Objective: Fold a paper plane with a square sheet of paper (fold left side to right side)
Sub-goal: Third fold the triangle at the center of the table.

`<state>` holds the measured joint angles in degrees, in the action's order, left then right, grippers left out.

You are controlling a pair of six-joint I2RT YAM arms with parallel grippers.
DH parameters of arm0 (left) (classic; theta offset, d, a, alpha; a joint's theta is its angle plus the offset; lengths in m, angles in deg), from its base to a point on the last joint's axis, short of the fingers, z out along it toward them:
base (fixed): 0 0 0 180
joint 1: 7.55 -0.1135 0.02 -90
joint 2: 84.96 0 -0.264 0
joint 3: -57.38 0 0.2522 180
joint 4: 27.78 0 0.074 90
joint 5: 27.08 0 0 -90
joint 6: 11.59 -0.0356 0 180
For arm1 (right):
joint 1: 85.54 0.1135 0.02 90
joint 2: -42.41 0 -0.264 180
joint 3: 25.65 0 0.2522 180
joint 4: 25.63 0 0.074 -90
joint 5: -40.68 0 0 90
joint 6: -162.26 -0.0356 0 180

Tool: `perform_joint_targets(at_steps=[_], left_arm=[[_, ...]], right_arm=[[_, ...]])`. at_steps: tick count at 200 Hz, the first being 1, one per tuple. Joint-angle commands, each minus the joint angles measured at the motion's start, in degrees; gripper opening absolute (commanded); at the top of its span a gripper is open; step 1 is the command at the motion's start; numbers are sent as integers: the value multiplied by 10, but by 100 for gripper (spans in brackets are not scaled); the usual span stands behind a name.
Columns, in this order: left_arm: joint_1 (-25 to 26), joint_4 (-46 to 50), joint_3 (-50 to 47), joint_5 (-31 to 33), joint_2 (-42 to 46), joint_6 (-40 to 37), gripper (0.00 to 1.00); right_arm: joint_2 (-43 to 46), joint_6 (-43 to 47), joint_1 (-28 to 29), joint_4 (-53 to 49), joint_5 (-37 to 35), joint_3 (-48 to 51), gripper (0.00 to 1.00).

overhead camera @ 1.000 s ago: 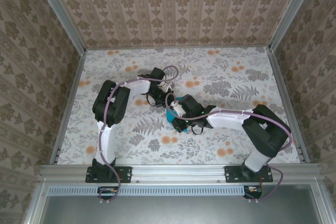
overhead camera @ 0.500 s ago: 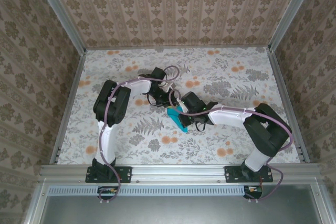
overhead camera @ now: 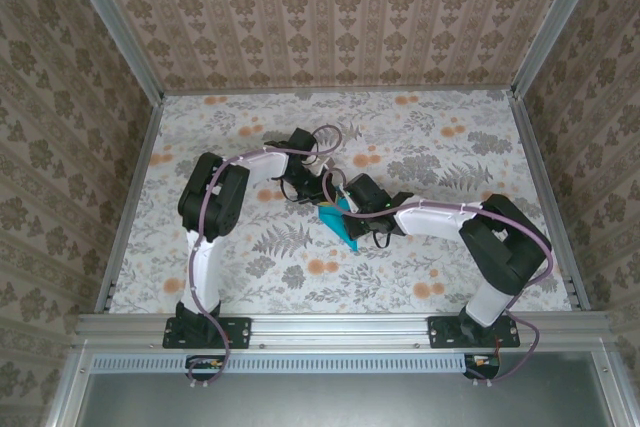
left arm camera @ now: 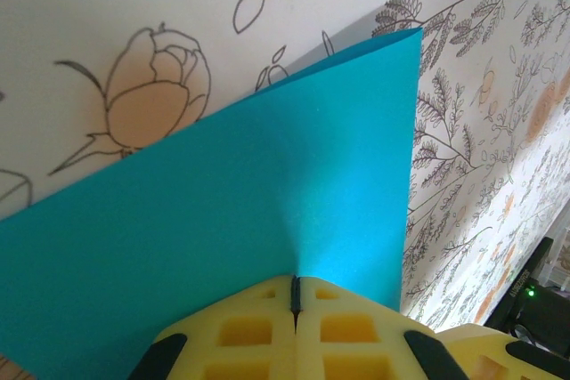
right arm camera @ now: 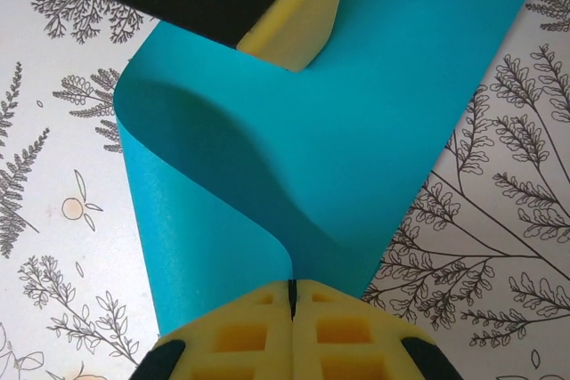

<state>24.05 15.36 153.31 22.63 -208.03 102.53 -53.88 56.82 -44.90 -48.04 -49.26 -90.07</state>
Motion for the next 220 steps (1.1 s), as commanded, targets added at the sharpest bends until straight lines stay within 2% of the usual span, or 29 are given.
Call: perform_joint_targets(at_steps=[1, 220], left_arm=[[8, 22, 1, 31, -30, -15, 4], [8, 21, -4, 31, -31, -16, 3]], right_arm=[[-10, -9, -4, -16, -21, -16, 0], [16, -6, -4, 10, -3, 4, 0]])
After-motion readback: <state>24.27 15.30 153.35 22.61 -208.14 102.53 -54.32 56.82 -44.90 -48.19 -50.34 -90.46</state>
